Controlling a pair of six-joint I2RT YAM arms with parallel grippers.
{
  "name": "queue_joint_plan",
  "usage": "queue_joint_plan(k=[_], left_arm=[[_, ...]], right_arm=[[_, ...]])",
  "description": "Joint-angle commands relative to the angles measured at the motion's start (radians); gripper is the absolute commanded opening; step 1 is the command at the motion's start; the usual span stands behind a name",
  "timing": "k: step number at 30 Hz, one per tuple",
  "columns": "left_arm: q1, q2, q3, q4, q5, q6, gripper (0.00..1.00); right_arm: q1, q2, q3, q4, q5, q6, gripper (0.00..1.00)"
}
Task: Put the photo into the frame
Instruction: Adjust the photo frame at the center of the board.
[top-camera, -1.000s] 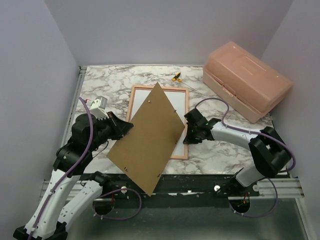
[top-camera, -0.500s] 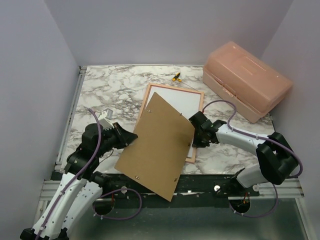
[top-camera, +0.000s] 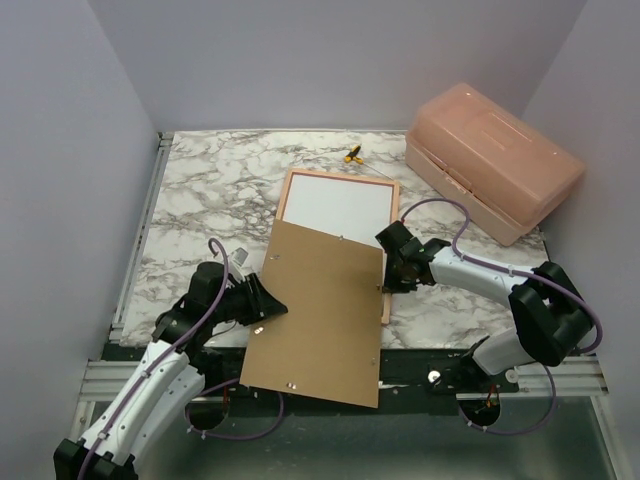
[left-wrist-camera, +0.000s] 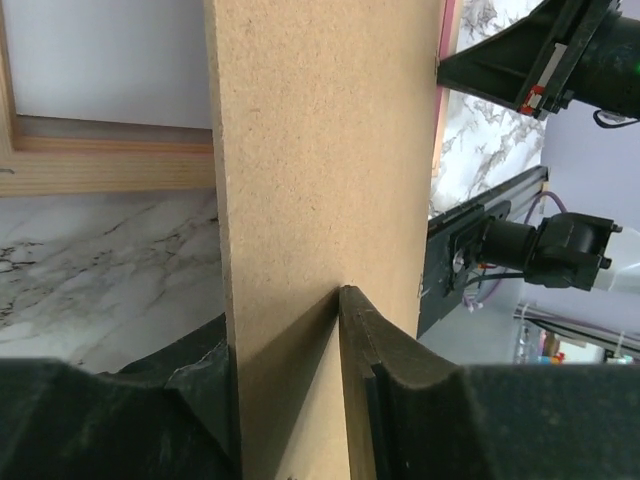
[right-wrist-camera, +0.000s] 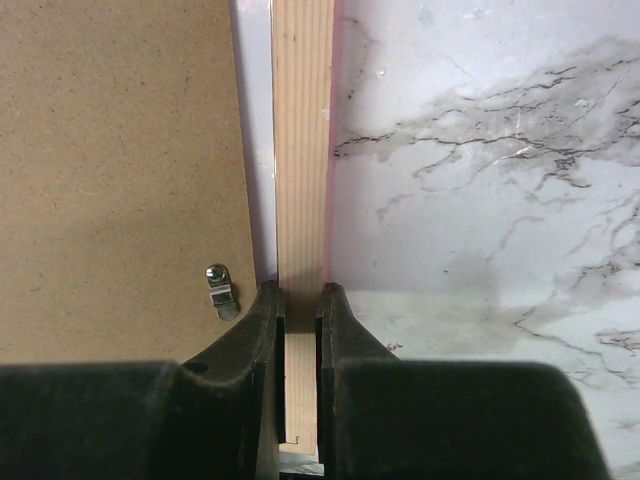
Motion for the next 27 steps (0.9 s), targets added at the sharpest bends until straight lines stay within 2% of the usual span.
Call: queue_joint_plan(k=[1,3,10,20,27], left_arm=[[-0.008,0.023,-0.004,0.148,0.157,-0.022,0.34],[-0.008,0.025,0.008,0.147,0.187,-0.005,0.34],[-0.008,0.035,0.093,0.034,0.252,0.086,0.60],[-0.007,0.062,0.237,-0.044,0.292,0.123,0.60],[-0.007,0.162,0.306,-0.106,0.281,0.177,0.59]], right_arm=[[0.018,0.044,0.000,0.061,-0.034,-0.029,0.10],[0.019,0.043,0.001,0.053,-0.026,-0.033,0.10],[0.018,0.033,0.008,0.031,-0.006,-0.048,0.10],[0.019,0.020,-0.012,0.024,0.018,-0.055,0.10],[0.019,0.024,-0.018,0.005,0.056,-0.062,0.10]])
